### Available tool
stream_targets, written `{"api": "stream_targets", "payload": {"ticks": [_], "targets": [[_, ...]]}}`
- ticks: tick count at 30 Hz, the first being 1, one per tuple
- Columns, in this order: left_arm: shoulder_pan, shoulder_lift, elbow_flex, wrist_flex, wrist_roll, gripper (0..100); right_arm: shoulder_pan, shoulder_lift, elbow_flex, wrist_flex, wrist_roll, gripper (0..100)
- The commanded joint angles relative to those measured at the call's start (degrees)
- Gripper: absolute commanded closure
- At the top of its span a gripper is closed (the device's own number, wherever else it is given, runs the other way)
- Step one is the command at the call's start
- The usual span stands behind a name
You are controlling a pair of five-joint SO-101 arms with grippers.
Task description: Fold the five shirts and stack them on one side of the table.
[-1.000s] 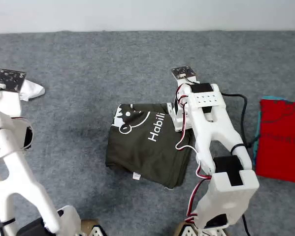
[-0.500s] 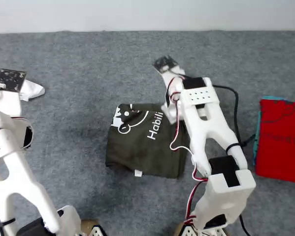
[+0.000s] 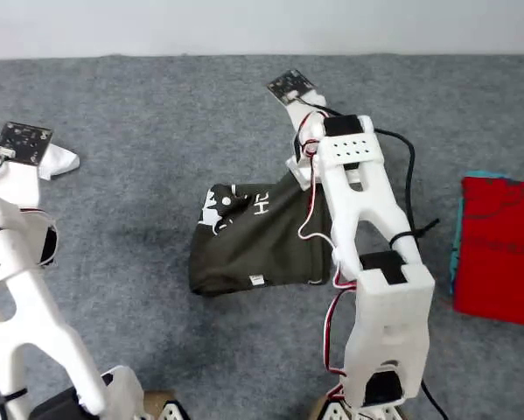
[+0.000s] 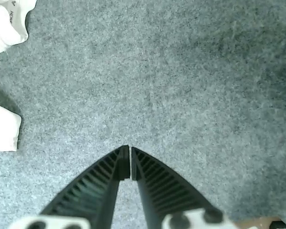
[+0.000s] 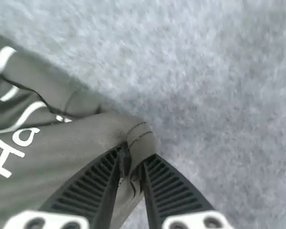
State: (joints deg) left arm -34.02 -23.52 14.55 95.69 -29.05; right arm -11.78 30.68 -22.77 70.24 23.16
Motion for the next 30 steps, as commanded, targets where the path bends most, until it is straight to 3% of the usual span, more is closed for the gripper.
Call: {"api": "stream_targets", "payload": {"ticks": [1, 4, 8, 13, 17, 23, 30], "targets": [[-0.18, -2.11, -0.66, -1.05, -0.62, 99, 1.63, -2.24, -5.10, 5.14, 0.18, 86.9], [-0.18, -2.20, -0.66, -1.05, -0.62, 99, 1.45, -4.70, -7.82, 10.07, 0.00, 78.0], [-0.35, -2.46, -0.66, -0.97, -0.53, 99, -1.10, -7.43, -11.87, 13.32, 0.00, 77.9], [-0.09, -2.46, -0.66, -0.97, -0.35, 99, -9.19, -8.84, -13.10, 13.49, 0.00, 77.9], [4.48, -2.02, -1.98, -1.05, -0.18, 98, -11.47, -9.27, -13.10, 15.52, -1.41, 77.9], [17.05, -1.14, -2.86, -5.54, 4.66, 98, -6.90, -10.15, -13.27, 24.84, -5.80, 77.9], [28.75, 13.89, -9.27, -7.21, 8.18, 98, 2.86, -11.74, -13.01, 32.57, -5.89, 77.9]]}}
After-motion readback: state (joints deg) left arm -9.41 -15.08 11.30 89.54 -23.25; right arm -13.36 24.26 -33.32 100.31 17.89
